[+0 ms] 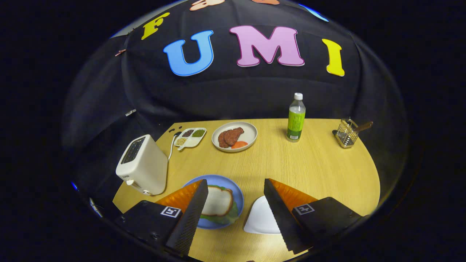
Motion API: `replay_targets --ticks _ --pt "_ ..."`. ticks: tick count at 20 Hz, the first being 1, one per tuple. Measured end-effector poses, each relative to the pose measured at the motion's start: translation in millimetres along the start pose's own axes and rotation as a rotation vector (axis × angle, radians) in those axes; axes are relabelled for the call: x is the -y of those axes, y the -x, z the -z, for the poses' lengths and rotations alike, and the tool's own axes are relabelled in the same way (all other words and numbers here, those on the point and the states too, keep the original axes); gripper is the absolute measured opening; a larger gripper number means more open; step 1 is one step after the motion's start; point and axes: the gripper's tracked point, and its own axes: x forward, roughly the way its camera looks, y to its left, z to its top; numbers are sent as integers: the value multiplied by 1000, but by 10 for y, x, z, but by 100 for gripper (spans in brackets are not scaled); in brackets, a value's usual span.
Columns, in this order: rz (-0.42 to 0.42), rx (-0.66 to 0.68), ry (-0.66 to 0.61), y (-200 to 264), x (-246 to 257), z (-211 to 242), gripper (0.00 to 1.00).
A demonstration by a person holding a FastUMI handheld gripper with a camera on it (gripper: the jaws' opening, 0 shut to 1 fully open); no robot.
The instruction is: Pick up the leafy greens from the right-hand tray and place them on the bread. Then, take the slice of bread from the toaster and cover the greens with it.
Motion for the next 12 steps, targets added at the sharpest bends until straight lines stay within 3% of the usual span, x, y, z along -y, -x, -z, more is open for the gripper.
replay_targets --ticks 7,12 --pt "-53 136 -31 294 -265 -705 96" --pt "-12 233 115 487 -298 -1072 96"
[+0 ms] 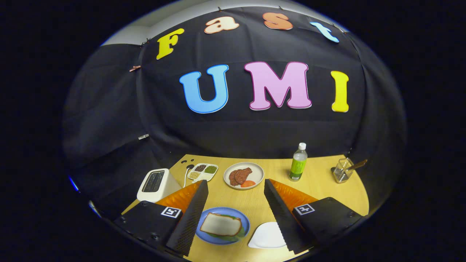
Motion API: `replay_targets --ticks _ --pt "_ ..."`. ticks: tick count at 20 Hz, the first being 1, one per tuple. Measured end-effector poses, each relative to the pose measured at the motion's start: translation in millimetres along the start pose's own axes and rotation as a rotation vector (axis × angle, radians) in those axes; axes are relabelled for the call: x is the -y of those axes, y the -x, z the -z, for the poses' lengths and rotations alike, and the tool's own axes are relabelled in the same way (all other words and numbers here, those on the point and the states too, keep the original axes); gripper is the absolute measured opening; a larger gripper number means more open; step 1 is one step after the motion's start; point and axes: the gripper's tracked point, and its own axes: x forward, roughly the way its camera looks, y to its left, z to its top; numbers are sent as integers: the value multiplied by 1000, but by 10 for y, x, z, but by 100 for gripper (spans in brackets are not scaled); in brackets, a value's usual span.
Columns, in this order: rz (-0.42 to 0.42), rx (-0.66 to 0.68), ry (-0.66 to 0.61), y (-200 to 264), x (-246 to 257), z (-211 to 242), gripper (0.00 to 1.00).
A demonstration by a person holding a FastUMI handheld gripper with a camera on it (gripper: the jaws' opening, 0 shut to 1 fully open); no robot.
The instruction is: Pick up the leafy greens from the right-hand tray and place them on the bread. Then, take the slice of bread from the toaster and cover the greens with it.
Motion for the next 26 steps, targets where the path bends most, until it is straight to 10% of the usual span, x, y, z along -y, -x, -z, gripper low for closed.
replay_targets --ticks 7,26 --pt "102 31 187 170 20 -17 93" --pt "105 34 156 152 22 -9 93"
